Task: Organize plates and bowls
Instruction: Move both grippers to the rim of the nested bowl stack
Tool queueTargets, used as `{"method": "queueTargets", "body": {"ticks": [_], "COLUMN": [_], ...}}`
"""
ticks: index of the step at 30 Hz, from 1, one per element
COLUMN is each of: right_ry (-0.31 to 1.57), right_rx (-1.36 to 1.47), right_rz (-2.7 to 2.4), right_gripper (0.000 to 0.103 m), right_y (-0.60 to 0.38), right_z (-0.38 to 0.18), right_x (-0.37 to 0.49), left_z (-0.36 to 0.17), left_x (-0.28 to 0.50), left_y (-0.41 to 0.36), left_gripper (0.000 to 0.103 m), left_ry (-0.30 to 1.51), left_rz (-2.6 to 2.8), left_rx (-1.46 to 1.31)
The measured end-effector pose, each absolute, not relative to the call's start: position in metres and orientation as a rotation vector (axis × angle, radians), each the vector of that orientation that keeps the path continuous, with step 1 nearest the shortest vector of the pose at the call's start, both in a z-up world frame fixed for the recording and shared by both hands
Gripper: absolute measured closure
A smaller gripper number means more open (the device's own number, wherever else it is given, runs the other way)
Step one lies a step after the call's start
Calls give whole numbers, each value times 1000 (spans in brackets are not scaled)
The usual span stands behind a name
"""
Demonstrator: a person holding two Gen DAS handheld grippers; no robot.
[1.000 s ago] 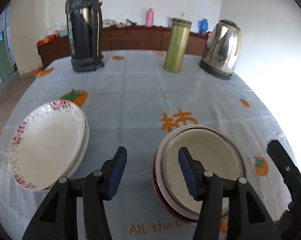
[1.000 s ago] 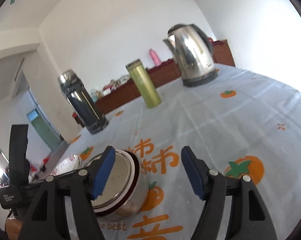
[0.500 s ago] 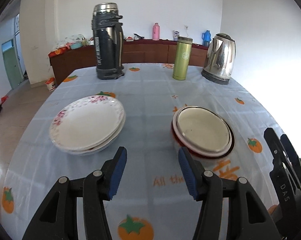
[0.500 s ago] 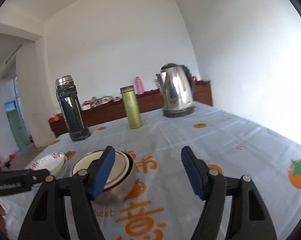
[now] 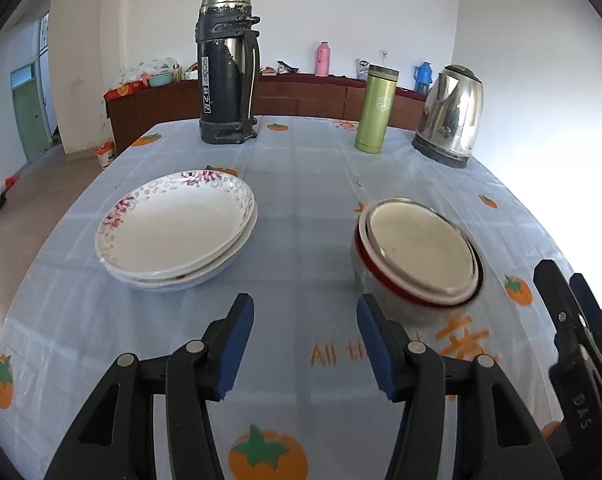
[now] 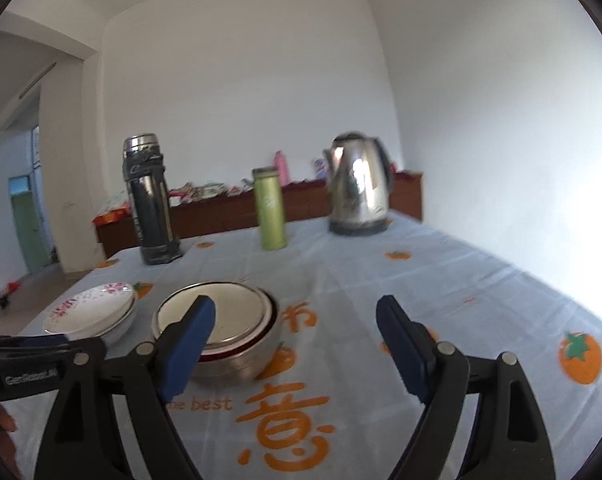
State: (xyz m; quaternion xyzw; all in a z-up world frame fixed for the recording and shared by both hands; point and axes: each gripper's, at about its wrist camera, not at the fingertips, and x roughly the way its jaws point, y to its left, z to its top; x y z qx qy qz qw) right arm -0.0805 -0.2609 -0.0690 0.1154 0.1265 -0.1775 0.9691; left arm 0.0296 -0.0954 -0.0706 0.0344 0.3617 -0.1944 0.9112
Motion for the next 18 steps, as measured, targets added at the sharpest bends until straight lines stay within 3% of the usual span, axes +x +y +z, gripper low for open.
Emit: {"method": "queueTargets", "body": {"ticks": [5,7,9,18], "right_ry": [297,323,366,459], "right_rx": [311,327,352,401], "right_rz": [-305,-290,-259,-192], "right_gripper": [20,30,35,38], "right_y": [-290,-298,-303,-312], "right_z": [-70,-76,-84,-95], "right_x": [-39,-26,-16,-2], "left_z": [-66,-64,-66,-92], "left_x": [53,62,70,77], "left_y": [-120,-131,-143,-171], "left_gripper": [47,47,47,47], "left_ry": [729,712,712,750], "left_rz": [-415,-416,-412,-388], "left_rx": [47,48,62,104]}}
